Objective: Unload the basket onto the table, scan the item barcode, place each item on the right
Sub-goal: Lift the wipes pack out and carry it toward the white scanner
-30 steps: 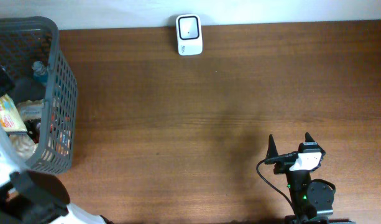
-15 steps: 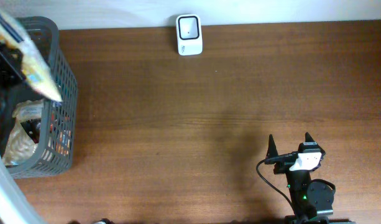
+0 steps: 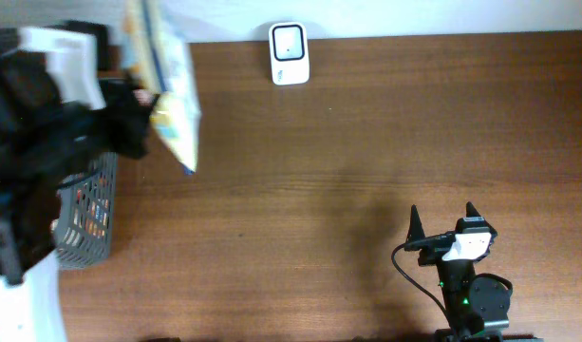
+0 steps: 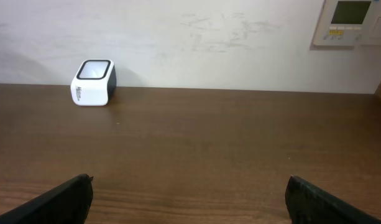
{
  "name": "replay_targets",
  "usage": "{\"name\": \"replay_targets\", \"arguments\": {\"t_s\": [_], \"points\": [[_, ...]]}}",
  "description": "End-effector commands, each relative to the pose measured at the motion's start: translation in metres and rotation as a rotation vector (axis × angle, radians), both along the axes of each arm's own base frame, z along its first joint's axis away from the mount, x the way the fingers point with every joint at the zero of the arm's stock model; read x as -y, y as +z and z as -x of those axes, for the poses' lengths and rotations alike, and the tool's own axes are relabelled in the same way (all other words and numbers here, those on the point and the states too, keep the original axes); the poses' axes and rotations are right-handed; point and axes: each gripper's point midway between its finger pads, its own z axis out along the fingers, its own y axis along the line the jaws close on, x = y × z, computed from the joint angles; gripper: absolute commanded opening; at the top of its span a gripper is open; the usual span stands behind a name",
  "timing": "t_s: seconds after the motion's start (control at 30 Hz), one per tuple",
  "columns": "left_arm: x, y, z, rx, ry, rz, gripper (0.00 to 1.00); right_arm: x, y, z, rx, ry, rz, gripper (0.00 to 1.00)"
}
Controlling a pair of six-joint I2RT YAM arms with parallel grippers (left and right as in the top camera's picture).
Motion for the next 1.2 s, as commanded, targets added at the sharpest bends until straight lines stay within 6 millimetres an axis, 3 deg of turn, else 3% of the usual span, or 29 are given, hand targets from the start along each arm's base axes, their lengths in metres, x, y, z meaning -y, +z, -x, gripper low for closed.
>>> {"name": "replay_targets", "arguments": {"t_s": [0.0, 0.23, 0.43, 0.57, 0.73, 0.77, 0.8, 0.93, 1.0, 1.1, 1.13, 1.17], "points": [[0.048, -0.046, -0.015, -0.055, -0.2, -0.101, 0.0, -0.001, -0.004, 0.0, -0.006, 0.005, 0.006, 0.98], [0.08, -0.156, -0.059, -0.285, -0.152, -0.377, 0.0, -0.001, -0.004, 0.0, -0.006, 0.005, 0.006, 0.99], [0.101, -0.243, -0.08, -0.425, -0.122, -0.625, 0.0, -0.001, -0.004, 0.0, -0.006, 0.005, 0.006, 0.99], [0.114, -0.286, -0.082, -0.525, -0.094, -0.67, 0.0, -0.001, -0.004, 0.0, -0.006, 0.005, 0.006, 0.98], [0.142, -0.337, -0.07, -0.644, -0.151, -0.69, 0.0, -0.001, -0.004, 0.0, -0.006, 0.005, 0.006, 0.98], [0.149, -0.346, -0.065, -0.661, -0.174, -0.696, 0.15, -0.001, -0.004, 0.0, -0.006, 0.005, 0.006, 0.99], [0.154, -0.352, -0.062, -0.673, -0.192, -0.698, 0.31, -0.001, -0.004, 0.0, -0.006, 0.005, 0.006, 0.99], [0.169, -0.357, -0.052, -0.702, -0.248, -0.659, 0.41, -0.001, -0.004, 0.0, -0.006, 0.005, 0.006, 0.99], [0.174, -0.349, -0.048, -0.713, -0.273, -0.622, 0.5, -0.001, -0.004, 0.0, -0.006, 0.005, 0.006, 0.99], [0.172, -0.326, -0.051, -0.72, -0.273, -0.588, 0.48, -0.001, -0.004, 0.0, -0.006, 0.005, 0.006, 0.99], [0.172, -0.318, -0.051, -0.724, -0.278, -0.57, 0.42, -0.001, -0.004, 0.0, -0.006, 0.005, 0.006, 0.99], [0.172, -0.313, -0.05, -0.734, -0.286, -0.552, 0.3, -0.001, -0.004, 0.0, -0.006, 0.005, 0.006, 0.98]]}}
